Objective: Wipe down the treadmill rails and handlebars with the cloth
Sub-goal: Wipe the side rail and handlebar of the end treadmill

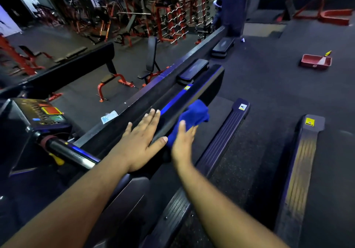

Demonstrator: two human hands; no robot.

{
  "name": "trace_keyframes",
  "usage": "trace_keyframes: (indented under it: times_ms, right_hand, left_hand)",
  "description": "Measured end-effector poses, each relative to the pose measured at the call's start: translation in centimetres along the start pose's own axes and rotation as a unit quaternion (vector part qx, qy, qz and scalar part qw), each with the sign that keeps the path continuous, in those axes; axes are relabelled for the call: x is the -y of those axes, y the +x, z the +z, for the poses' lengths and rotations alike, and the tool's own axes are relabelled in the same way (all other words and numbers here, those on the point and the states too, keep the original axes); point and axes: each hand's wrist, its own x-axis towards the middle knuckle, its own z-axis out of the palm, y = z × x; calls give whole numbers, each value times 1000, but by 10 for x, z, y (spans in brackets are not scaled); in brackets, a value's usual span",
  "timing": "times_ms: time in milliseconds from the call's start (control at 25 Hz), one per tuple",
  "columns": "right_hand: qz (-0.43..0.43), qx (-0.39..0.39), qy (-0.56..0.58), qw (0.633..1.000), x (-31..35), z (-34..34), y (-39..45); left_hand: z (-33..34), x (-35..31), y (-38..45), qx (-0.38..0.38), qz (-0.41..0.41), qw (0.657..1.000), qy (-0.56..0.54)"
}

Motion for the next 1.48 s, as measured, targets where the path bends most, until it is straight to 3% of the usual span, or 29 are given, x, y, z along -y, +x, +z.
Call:
trace_keyframes:
  times_ms: [80,160,280,400,480,520,600,640,680,760,840,920,1040,1080,1120,1200,1280,1360,1480]
  right_hand:
    - [-76,63,-104,990,-9,-2,-32]
    - [-132,64,-198,969,14,-10,20]
    - [-135,38,-294,945,56,-17,85]
    - [-195,58,-356,912,41,-4,30]
    - [-294,160,-402,852,29,-7,-24]
    - [-343,212,-439,803,29,-15,-32]
    - [-423,276,-504,701,42,-26,-12]
    - [-427,277,-525,682,50,-28,7]
    - [-408,257,-533,695,58,-26,21]
    - [-338,172,-526,762,55,-11,0]
    - [-355,149,-516,765,37,16,-70]
    - [-433,256,-496,709,30,24,-128]
    - [-492,454,-513,537,59,25,-104]
    - [-486,484,-533,496,70,32,-86]
    - [-462,479,-557,497,76,39,-75]
    - [-426,379,-609,552,70,46,-86]
    - [-428,334,-599,588,49,56,-155]
    - [-443,394,-561,578,34,68,-232]
    - [-442,475,-553,522,41,98,-266]
  left_hand:
    - [0,0,-2,1,-1,1000,-9]
    - [1,0,-4,-16,-4,1000,-12]
    - [-3,-2,-14,-80,-16,997,0]
    - [-3,-1,-33,-121,-43,992,10]
    - [-3,8,-57,-97,-88,991,7]
    - [-2,14,-73,-67,-109,992,14]
    - [-1,26,-109,-31,-134,990,33]
    - [-2,31,-126,-32,-138,989,39]
    - [-4,36,-142,-40,-145,988,43]
    - [-2,44,-175,-50,-164,984,49]
    - [5,51,-202,-57,-184,980,56]
    - [11,54,-220,-61,-192,978,59]
    - [15,56,-243,-84,-189,975,83]
    - [14,57,-253,-92,-182,974,95]
    - [13,59,-264,-97,-178,973,107]
    - [12,66,-286,-114,-188,969,109]
    - [10,79,-310,-132,-207,965,94]
    - [12,92,-332,-139,-205,965,85]
    - [15,118,-370,-130,-214,966,65]
